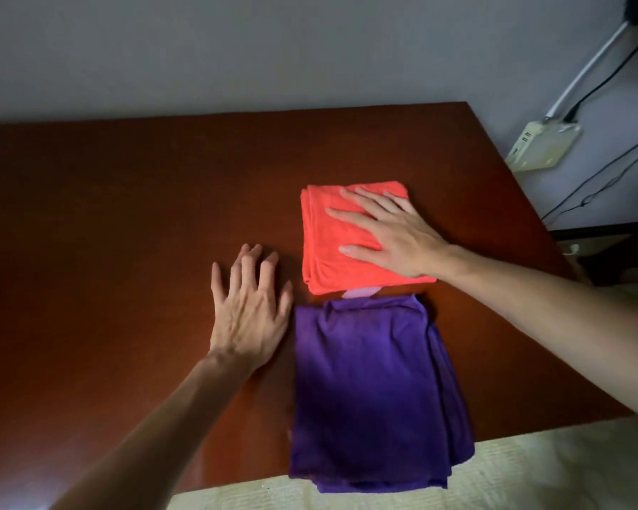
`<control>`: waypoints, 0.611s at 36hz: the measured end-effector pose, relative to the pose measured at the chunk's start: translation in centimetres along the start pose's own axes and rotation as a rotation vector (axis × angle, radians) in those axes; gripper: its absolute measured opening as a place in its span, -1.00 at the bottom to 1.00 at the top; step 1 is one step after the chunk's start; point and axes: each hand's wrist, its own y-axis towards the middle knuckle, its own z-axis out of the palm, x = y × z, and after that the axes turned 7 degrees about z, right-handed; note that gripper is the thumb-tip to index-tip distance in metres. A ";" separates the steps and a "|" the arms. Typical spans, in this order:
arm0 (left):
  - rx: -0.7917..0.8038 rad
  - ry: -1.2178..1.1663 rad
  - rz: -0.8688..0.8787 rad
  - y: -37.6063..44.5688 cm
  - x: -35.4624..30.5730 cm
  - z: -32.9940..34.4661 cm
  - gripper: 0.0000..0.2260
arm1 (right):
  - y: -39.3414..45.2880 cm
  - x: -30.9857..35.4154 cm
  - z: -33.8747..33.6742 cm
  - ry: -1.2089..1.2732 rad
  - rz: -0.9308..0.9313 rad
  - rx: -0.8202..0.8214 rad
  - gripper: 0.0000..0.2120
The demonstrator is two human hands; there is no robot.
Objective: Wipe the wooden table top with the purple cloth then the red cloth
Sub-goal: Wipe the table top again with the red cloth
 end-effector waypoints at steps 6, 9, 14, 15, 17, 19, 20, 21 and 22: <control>0.094 0.009 0.074 0.6 0.0 0.1 -0.50 | 4.8 -5.8 -1.1 -0.003 -0.068 0.108 -0.34; 0.140 0.039 0.085 0.4 -0.3 -0.4 -0.49 | 7.6 -8.9 -1.8 -0.038 -0.072 0.129 -0.33; 0.164 0.067 0.063 0.5 -0.1 -0.2 -0.49 | 13.1 -13.0 -2.2 -0.038 0.018 0.157 -0.39; 0.163 0.069 0.063 0.6 -0.1 -0.2 -0.49 | 14.0 -13.5 -2.3 -0.027 0.058 0.141 -0.38; 0.167 0.070 0.069 0.6 0.0 0.0 -0.50 | 15.2 -14.0 -2.3 -0.021 0.154 0.114 -0.37; 0.163 0.065 0.069 0.7 0.2 0.1 -0.50 | 15.9 -14.1 -2.1 -0.010 0.251 0.100 -0.40; 0.161 0.061 0.070 0.7 0.2 0.0 -0.50 | 15.9 -14.0 -2.1 0.000 0.288 0.092 -0.40; 0.156 0.056 0.072 0.7 0.2 0.0 -0.50 | 15.8 -13.8 -2.1 0.008 0.312 0.082 -0.40; 0.152 0.049 0.072 0.8 0.2 0.0 -0.50 | 15.7 -13.6 -2.0 0.012 0.323 0.073 -0.39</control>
